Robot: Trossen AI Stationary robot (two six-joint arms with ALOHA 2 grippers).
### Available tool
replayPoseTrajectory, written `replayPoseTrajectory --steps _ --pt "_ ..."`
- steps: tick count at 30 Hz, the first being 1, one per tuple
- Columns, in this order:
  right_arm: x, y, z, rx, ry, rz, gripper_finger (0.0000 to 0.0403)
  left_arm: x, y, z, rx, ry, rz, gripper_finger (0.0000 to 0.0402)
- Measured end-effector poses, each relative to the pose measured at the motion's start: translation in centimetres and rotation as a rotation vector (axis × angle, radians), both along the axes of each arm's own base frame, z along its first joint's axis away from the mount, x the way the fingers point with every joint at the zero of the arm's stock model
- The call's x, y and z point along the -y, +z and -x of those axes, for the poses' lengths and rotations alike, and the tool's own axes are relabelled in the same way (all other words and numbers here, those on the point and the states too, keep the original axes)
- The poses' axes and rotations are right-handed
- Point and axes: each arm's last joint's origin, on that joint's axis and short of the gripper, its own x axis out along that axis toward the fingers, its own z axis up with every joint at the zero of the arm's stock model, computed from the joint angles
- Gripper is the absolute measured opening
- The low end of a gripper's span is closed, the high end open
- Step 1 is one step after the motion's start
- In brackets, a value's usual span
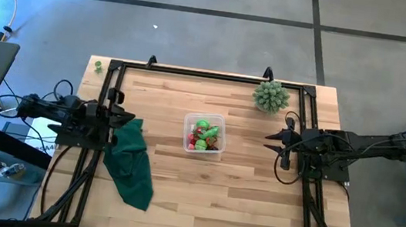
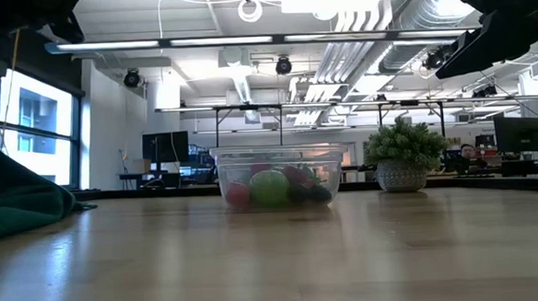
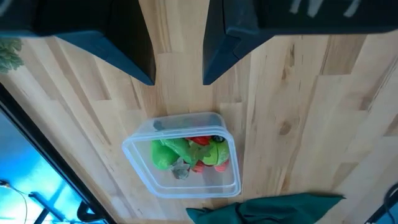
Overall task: Pick and placing Produce into tupperware
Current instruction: Return to Home Position
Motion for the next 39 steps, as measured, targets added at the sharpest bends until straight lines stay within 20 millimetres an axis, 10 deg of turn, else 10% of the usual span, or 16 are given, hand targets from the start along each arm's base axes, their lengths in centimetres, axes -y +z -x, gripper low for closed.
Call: replayPoseTrajectory --steps 14,39 --pt "0.0 0.4 -0.2 0.048 0.004 -0.001 0.0123 -0.1 -2.5 -0.7 -0.027 0.014 0.089 0.0001" --pt "0.0 6.5 -1.1 0.747 -0.123 -0.522 0.0123 -0.1 -4.3 -1.2 -0.212 0.041 0.102 0.0003"
